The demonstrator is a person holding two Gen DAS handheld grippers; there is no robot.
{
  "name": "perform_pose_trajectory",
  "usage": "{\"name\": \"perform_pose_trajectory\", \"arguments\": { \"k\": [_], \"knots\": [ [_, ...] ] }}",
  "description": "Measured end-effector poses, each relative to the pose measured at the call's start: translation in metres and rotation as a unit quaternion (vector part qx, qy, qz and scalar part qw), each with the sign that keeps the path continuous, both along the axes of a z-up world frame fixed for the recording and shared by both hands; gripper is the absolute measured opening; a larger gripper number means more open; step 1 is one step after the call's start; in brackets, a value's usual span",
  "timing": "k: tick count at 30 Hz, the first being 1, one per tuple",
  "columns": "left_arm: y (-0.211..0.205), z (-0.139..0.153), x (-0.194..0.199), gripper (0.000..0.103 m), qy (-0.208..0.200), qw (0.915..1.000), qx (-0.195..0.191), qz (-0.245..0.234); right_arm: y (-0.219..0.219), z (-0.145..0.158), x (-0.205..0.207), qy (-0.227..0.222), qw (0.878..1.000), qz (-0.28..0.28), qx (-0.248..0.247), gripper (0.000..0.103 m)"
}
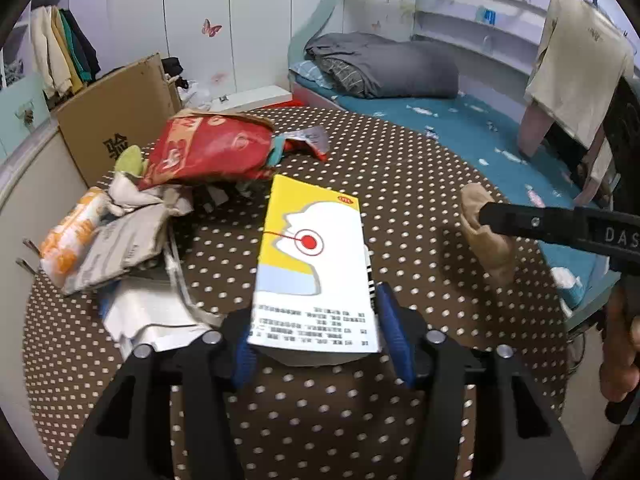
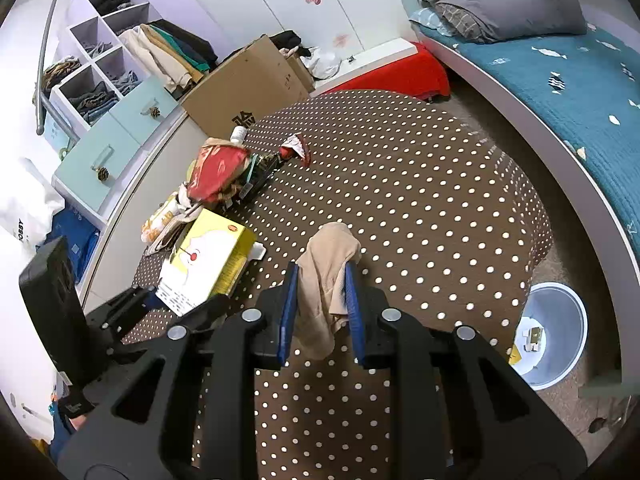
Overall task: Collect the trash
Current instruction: 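Carry the box with the left tool while the right tool carries the stocking, both releasing into the bucket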
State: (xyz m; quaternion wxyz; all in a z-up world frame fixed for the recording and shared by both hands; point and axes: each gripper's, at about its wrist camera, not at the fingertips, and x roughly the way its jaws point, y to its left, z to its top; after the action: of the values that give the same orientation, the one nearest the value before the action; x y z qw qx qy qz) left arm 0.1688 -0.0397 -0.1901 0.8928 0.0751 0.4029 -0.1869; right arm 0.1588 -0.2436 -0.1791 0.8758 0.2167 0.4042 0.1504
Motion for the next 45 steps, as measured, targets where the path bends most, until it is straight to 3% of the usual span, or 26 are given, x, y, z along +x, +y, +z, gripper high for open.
{"name": "perform_pose_trajectory", "arguments": {
  "k": [10, 18, 22, 24, 32, 33, 36, 37, 45],
  "knots": [
    [-0.038, 0.036, 0.006, 0.048, -0.012, 0.9965, -0.078, -0.029, -0.06, 0.018, -0.009, -0.029, 0.997, -0.066, 0.008, 0.023],
    [-0.127, 0.064, 0.014, 0.048, -0.008, 0.9877, -0.119, -0.101, -0.156, 0.019, -0.024, -0.032, 0.984, -0.173, 0.006, 0.023],
    [-0.178, 0.058, 0.014, 0.048, 0.008, 0.9834, -0.119, -0.137, -0.202, -0.01, -0.031, 0.004, 0.975, -0.221, 0.017, 0.023],
    [-0.205, 0.047, 0.019, 0.048, 0.04, 0.9808, -0.119, -0.149, -0.219, -0.029, -0.031, 0.025, 0.971, -0.236, 0.024, 0.023],
    [-0.273, -0.007, 0.021, 0.048, 0.114, 0.9765, -0.083, -0.163, -0.264, -0.15, -0.021, 0.154, 0.948, -0.267, 0.078, 0.026],
    [-0.28, -0.014, 0.021, 0.048, 0.12, 0.9759, -0.075, -0.166, -0.268, -0.165, -0.022, 0.167, 0.943, -0.273, 0.086, 0.029],
    [-0.299, -0.034, 0.021, 0.048, 0.137, 0.9735, -0.052, -0.175, -0.279, -0.183, -0.031, 0.175, 0.932, -0.301, 0.106, 0.06],
    [-0.303, -0.038, 0.022, 0.048, 0.143, 0.9725, -0.046, -0.178, -0.284, -0.183, -0.039, 0.169, 0.927, -0.315, 0.116, 0.066],
    [-0.356, -0.092, 0.022, 0.05, 0.195, 0.9578, 0.005, -0.211, -0.307, -0.136, -0.083, 0.095, 0.92, -0.363, 0.11, 0.089]
  ]
}}
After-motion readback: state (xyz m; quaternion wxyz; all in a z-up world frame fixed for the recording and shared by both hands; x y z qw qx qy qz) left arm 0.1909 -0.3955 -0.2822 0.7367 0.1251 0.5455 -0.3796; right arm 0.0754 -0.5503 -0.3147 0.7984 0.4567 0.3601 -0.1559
